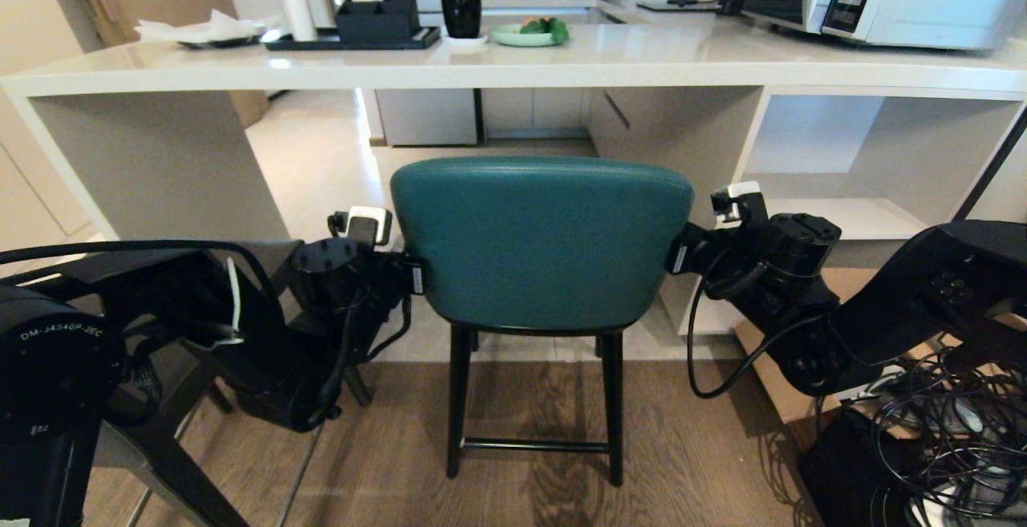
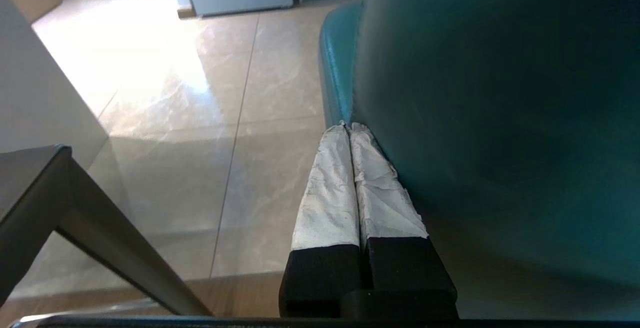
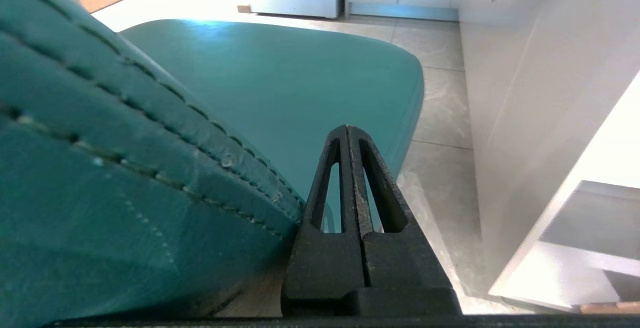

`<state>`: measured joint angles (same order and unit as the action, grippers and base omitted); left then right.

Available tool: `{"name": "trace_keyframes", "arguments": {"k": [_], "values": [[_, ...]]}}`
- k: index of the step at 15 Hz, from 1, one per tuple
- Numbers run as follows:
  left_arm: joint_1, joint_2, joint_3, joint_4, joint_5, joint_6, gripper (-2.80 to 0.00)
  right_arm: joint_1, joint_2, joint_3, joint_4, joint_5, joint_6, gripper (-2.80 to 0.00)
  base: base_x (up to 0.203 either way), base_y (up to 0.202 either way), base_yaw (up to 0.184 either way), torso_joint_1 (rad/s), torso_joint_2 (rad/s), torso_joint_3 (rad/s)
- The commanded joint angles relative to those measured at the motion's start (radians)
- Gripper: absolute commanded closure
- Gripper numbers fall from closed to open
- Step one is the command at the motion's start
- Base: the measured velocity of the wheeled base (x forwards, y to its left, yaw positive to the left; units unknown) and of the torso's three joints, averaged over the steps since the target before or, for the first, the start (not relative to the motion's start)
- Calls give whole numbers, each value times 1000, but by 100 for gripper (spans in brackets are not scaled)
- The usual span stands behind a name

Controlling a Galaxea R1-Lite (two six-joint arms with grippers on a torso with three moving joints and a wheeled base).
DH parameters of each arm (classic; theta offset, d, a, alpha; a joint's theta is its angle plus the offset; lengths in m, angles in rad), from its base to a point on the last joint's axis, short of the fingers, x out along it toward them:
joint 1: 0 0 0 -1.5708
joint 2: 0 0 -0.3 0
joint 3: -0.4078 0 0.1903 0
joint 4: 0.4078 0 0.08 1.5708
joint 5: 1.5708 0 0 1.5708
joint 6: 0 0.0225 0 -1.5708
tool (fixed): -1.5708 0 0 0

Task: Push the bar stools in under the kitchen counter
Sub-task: Push the blue chair back under the dining table

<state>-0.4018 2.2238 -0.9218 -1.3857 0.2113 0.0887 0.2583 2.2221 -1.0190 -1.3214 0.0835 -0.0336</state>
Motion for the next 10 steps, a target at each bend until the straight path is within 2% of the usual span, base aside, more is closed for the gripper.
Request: {"name": "trace_keyframes", "arguments": {"k": [1, 3, 10], "values": [[-3, -4, 24, -39, 5, 2, 0, -2, 6, -6, -6, -7, 0, 0, 0, 0, 0, 0, 0, 0], [1, -6, 20, -38, 5, 3, 0, -8, 17, -38, 11, -23, -1, 0, 0, 0, 0, 0, 0, 0], [8, -1, 8, -26, 5, 6, 0, 3, 10, -29, 13, -33, -22, 0, 0, 0, 0, 0, 0, 0]]}}
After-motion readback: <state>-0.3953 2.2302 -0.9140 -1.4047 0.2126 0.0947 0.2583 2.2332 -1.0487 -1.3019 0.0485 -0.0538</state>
